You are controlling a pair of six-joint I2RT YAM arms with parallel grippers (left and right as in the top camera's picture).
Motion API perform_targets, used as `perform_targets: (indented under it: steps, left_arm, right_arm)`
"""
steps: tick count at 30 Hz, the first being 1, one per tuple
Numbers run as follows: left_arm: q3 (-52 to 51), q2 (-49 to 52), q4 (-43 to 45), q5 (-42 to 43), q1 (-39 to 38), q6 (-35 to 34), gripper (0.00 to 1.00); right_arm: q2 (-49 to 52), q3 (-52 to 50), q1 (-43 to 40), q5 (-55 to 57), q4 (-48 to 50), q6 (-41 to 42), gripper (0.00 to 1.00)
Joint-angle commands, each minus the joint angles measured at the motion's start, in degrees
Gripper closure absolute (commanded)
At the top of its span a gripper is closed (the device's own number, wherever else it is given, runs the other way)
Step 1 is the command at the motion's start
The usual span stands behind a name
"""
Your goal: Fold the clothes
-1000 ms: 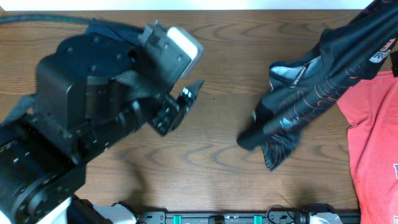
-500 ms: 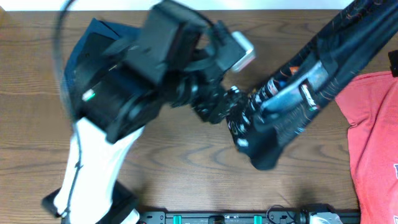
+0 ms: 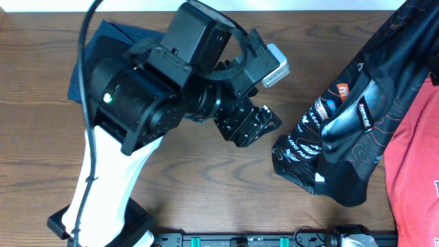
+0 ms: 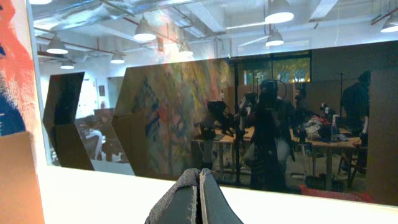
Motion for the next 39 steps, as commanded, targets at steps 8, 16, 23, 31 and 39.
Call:
perform_targets:
  steps: [8,16,23,31,39]
  left_arm:
    - [-0.31,-0.22,-3.87,-13.22,-5.40,-2.23,0.26]
    - [-11.26,-9.57,-4.46,-20.70,-6.16,-7.58,0.26]
    - [-40.85,-18.01,15.85,-18.21,-6.14,-10.64,0.26]
    - [-61.51,-20.46,49.18,-5.66,-6.16,-8.61,0.25]
    - [-64.46,-20.09,57.88,3.37,-6.16,-10.25,0.24]
  right_arm:
    - [-0.26,0.85,-0.42,-0.04,0.37,-0.63,0.99]
    - [-0.28,0.85,-0.42,-0.04,-0.09,-0.66,0.99]
    - [-0.24,0.85,-0.42,-0.04,-0.07,-0.68,0.99]
    - [-0.22,0.85,-0.42,-0.04,-0.28,-0.68,0.99]
    - [-0.22,0.85,-0.42,-0.04,-0.70,-0.70,0.99]
